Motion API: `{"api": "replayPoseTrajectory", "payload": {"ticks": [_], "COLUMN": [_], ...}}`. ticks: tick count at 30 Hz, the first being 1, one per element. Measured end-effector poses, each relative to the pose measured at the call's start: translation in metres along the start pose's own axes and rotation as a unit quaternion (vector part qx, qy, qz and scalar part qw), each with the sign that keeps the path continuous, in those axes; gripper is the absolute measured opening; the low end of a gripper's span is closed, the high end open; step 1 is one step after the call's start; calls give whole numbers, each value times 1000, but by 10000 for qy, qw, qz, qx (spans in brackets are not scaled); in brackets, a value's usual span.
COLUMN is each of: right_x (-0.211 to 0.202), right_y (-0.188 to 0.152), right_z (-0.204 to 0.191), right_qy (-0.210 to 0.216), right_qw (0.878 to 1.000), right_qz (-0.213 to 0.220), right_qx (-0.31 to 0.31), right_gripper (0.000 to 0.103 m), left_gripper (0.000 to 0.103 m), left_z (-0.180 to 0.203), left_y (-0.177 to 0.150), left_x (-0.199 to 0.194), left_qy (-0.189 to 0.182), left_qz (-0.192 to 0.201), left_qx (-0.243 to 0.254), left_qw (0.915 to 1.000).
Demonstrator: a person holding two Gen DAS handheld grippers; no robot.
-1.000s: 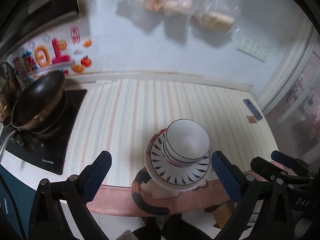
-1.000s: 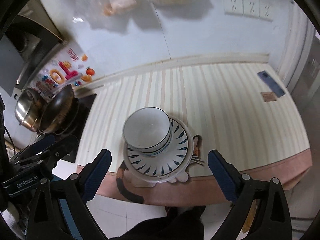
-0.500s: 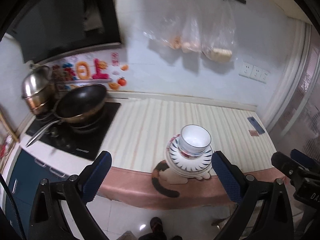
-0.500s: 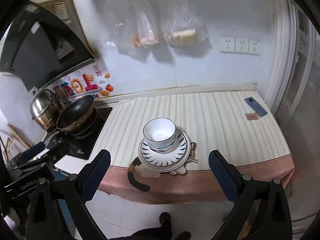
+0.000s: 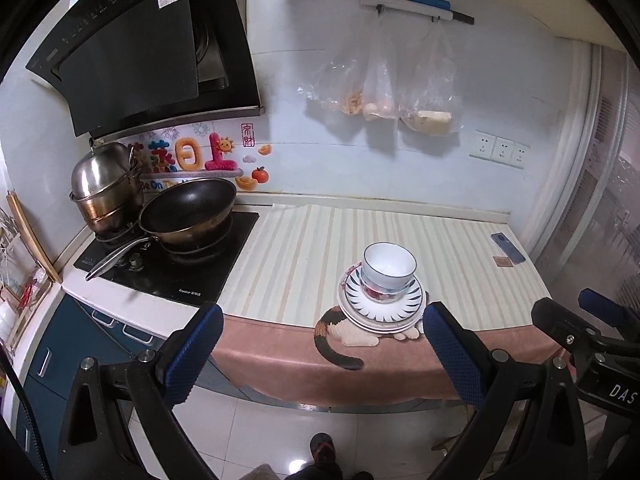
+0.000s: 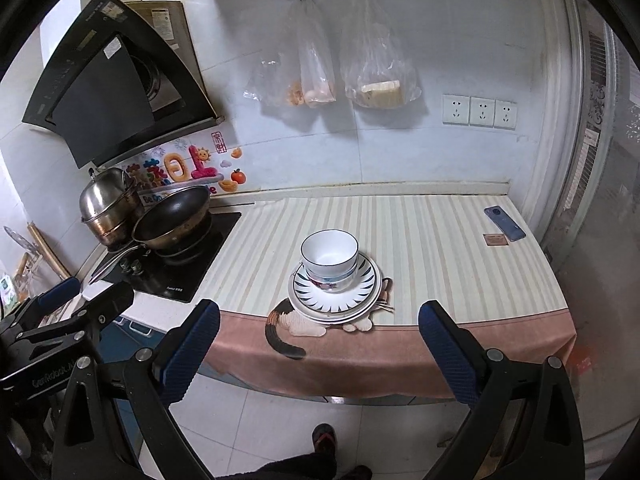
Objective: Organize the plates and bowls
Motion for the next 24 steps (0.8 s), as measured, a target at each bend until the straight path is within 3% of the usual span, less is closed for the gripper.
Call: {"api": "replayPoseTrajectory", "payload": {"ticks": [24], "right_x": [-26], "right_y": [-4], "right_z": [4], "right_qy": [-341], "right_qw": [9993], "right_qz": [128], "right_qx": [61], "right_gripper": [102], "left_gripper": [102], "left_z": [15], "left_y": [-8], "left_x": [-22], "left_qy": [-58], "left_qz": [78], "left_qx": [137], "left_qw": [9999]}}
Point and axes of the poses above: each gripper's, at about its wrist camera, not at the fingertips, and x roughly the way its jaws point, z to its right, y to its top, the point moved 1 cm from there along x, roughly the way its jaws point, and after that the axes turned 9 degrees about -z, right-handed, at the moved point
